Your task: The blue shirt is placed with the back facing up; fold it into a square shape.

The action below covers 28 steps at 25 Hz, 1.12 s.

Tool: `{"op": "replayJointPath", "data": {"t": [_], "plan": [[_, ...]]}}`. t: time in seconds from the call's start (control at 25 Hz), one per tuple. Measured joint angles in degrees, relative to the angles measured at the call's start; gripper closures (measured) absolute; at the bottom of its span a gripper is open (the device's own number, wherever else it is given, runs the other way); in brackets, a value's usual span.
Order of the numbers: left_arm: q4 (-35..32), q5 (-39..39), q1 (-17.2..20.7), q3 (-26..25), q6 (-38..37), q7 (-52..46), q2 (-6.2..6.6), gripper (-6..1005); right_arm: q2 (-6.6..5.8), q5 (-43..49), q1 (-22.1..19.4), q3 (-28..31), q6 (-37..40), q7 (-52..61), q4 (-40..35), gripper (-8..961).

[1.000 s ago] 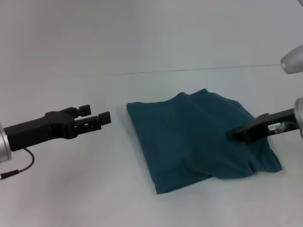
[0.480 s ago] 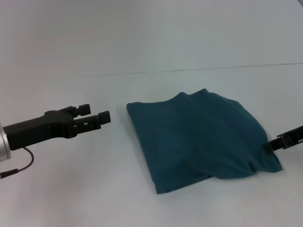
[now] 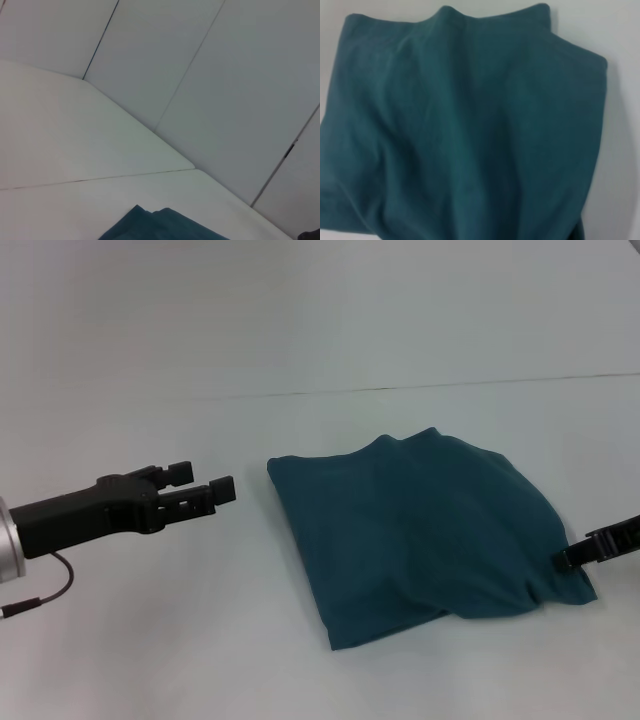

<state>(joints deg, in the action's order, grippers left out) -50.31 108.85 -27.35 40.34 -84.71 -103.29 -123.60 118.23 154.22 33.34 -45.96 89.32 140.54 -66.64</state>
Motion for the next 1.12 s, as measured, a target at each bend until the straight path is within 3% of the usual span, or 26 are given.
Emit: {"op": "replayJointPath", "data": {"t": [0.12, 0.4, 0.68, 0.92, 1.12], "plan": [[0.0, 0.0, 0.1, 0.0, -0.1, 0.0, -0.04, 71, 0.0, -0.2, 0.0, 0.0, -1.3, 0.0, 1.0, 480], [0.0, 0.0, 0.4, 0.0, -0.1, 0.0, -0.14, 72, -0.01, -0.6, -0.1, 1.0, -2.6, -0.8, 2.5, 606], [0.0, 0.1, 0.5, 0.1, -0.1, 0.0, -0.15, 73, 0.01, -0.7, -0.1, 2.0, -3.0, -1.4, 2.5, 817], [0.0, 0.0, 0.4, 0.1, -0.2, 0.0, -0.15, 73, 0.14, -1.2, -0.1, 3.9, -4.6, -3.5, 2.0, 938], [0.0, 0.1, 0.3, 0.3, -0.2, 0.0, -0.15, 73, 0.16, -1.5, 0.2, 4.3, -8.7, -3.7, 1.9, 937]]}}
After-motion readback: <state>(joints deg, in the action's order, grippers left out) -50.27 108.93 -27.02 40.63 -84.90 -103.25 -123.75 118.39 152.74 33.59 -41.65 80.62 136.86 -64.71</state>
